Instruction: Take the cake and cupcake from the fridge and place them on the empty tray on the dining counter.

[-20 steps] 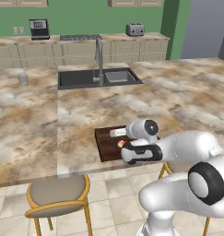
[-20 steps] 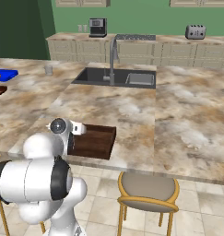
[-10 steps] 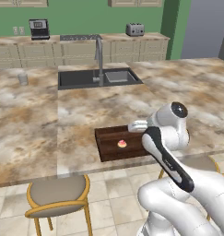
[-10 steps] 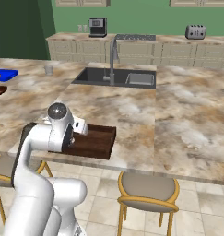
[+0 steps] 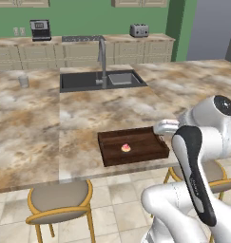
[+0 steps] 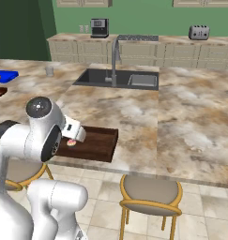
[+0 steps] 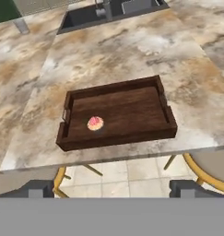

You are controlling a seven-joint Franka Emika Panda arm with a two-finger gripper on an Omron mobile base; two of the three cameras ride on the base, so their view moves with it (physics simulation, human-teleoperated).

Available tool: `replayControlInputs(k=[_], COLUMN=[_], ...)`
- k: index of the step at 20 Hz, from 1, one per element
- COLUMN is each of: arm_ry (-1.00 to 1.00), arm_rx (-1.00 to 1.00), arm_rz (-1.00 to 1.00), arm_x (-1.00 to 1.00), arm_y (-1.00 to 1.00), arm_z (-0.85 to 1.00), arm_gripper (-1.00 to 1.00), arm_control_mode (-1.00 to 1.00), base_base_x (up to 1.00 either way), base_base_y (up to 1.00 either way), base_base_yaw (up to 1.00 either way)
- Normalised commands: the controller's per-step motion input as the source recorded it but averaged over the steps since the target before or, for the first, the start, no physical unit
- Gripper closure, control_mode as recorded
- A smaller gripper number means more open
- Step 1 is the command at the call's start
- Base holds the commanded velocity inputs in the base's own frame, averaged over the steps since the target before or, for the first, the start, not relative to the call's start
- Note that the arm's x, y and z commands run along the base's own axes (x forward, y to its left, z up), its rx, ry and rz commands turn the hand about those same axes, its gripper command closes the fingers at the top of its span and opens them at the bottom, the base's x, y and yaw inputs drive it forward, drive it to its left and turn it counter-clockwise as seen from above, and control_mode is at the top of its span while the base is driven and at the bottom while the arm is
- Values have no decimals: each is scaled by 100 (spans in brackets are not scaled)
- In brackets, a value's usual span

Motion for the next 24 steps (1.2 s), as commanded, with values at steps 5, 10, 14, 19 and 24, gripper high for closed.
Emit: replayControlInputs(k=[5, 10, 14, 19, 24], arm_ry=[8, 0, 0, 0, 0], arm_rx=[0, 0, 0, 0, 0], arm_rz=[-16, 0, 0, 0, 0], arm_x=[-97, 0, 0, 0, 0], arm_y=[-8, 0, 0, 0, 0], arm_z=[52, 0, 0, 0, 0], arm_gripper=[-100, -100, -100, -100, -100], arm_control_mode=[-100, 100, 100, 100, 100], base_base_x=[0, -100, -100, -77, -37], base_base_y=[0, -22, -32, -88, -100], base_base_yaw=[0, -13, -6, -3, -5])
